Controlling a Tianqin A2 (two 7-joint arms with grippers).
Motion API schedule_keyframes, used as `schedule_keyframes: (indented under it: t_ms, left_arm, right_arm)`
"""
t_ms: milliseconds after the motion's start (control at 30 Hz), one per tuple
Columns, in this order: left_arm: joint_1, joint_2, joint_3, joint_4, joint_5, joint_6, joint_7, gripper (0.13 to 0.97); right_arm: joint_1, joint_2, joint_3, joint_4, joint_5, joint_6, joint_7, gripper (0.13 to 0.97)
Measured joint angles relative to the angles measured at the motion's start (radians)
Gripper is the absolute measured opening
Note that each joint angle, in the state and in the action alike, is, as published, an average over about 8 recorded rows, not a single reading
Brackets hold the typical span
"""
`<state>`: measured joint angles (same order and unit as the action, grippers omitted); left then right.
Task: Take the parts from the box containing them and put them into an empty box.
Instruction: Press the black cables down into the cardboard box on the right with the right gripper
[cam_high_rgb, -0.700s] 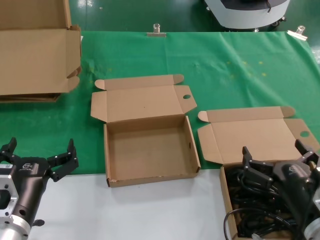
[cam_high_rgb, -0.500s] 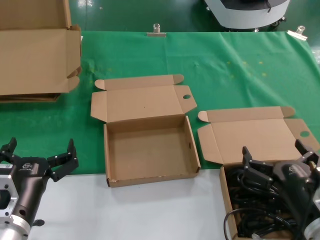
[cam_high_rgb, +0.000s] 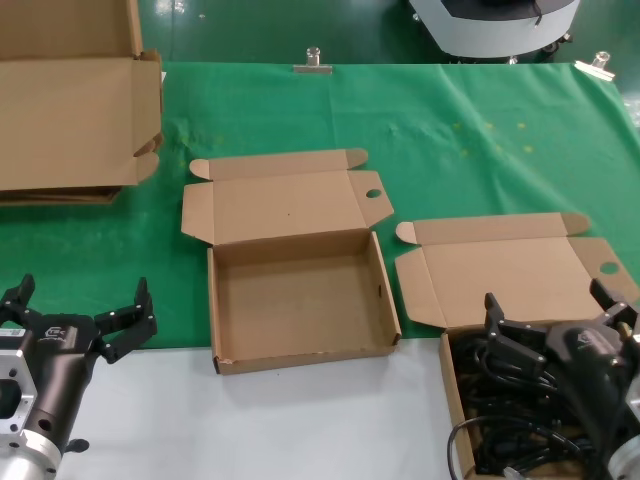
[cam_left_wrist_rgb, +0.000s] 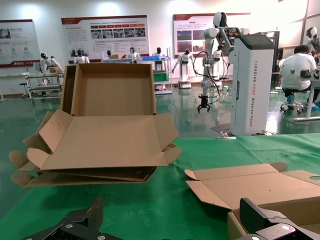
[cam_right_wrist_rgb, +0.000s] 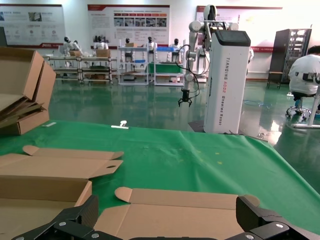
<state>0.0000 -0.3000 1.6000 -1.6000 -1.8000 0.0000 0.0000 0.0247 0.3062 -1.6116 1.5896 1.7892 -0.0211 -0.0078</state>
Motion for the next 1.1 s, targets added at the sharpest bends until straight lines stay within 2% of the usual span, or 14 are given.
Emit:
schedule_keyframes:
  t_ms: [233, 533, 800, 933, 1100]
  left_arm:
    - [0.000, 0.000, 0.000, 0.000, 0.000, 0.000, 0.000, 0.948]
    - [0.000, 0.000, 0.000, 0.000, 0.000, 0.000, 0.000, 0.866]
    - [0.000, 0.000, 0.000, 0.000, 0.000, 0.000, 0.000, 0.719]
    - [0.000, 0.000, 0.000, 0.000, 0.000, 0.000, 0.000, 0.719]
    - [0.000, 0.000, 0.000, 0.000, 0.000, 0.000, 0.000, 0.590]
  right_arm:
    - [0.000, 0.000, 0.000, 0.000, 0.000, 0.000, 0.000, 0.966]
    - [0.000, 0.000, 0.000, 0.000, 0.000, 0.000, 0.000, 0.966]
    - [0.000, 0.005, -0.005, 0.000, 0.002, 0.003, 0.002, 0.966]
    - [0.000, 0.019, -0.018, -0.002, 0.008, 0.013, 0.007, 0.966]
    - [0.004, 0.046, -0.039, -0.004, 0.020, 0.026, 0.017, 0.966]
